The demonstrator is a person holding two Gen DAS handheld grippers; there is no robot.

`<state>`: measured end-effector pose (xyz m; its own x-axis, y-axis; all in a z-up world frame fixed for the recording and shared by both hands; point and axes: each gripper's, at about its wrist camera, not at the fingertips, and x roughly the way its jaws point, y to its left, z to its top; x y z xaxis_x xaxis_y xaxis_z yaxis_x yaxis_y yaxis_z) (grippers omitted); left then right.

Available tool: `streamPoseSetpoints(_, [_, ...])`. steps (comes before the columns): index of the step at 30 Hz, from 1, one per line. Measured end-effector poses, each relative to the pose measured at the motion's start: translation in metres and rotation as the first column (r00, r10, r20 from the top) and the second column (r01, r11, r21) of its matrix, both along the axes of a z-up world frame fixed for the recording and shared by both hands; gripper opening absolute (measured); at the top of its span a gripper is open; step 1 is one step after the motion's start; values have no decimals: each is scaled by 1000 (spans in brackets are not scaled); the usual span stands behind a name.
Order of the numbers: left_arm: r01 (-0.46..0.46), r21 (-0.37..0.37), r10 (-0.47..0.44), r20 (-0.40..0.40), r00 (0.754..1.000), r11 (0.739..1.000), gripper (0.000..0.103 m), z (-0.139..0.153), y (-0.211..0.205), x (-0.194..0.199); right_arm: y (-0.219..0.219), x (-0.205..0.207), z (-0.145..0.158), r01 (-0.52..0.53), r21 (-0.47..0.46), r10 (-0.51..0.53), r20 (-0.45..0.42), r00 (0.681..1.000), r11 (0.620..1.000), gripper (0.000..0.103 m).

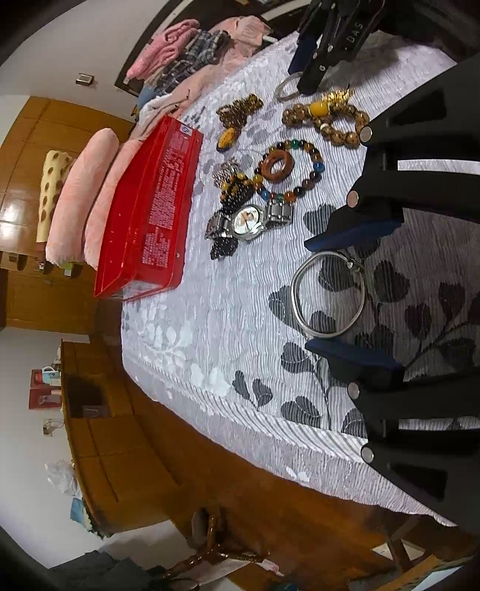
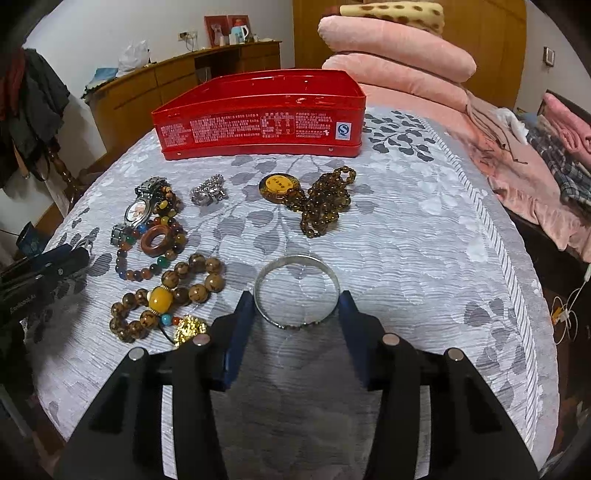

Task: Organize jewelry
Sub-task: 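Close the left tool on the silver bangle while the right tool grasps the small ring, then carry the bangle into the red box and open the left tool while the right releases its ring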

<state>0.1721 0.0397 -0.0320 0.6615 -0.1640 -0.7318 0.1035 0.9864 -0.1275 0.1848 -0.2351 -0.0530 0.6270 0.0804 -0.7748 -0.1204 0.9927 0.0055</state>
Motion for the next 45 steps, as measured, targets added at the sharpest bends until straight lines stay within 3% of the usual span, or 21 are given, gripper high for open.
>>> streamPoseSetpoints(11, [18, 5, -18, 59, 998, 1000, 48, 20, -13, 0, -5, -3, 20, 7, 8, -7, 52, 999, 1000, 45])
streamPoseSetpoints(20, [23, 17, -25, 111, 993, 1000, 48, 45, -31, 28, -8, 26, 40, 14, 26, -16, 89, 996, 1000, 45])
streamPoseSetpoints(31, [26, 12, -27, 192, 981, 1000, 48, 89, -60, 90, 4, 82, 69, -3, 49, -3, 134, 991, 999, 45])
streamPoseSetpoints(45, [15, 0, -15, 158, 987, 1000, 48, 93, -81, 183, 9, 163, 86, -8, 101, -6, 134, 991, 995, 45])
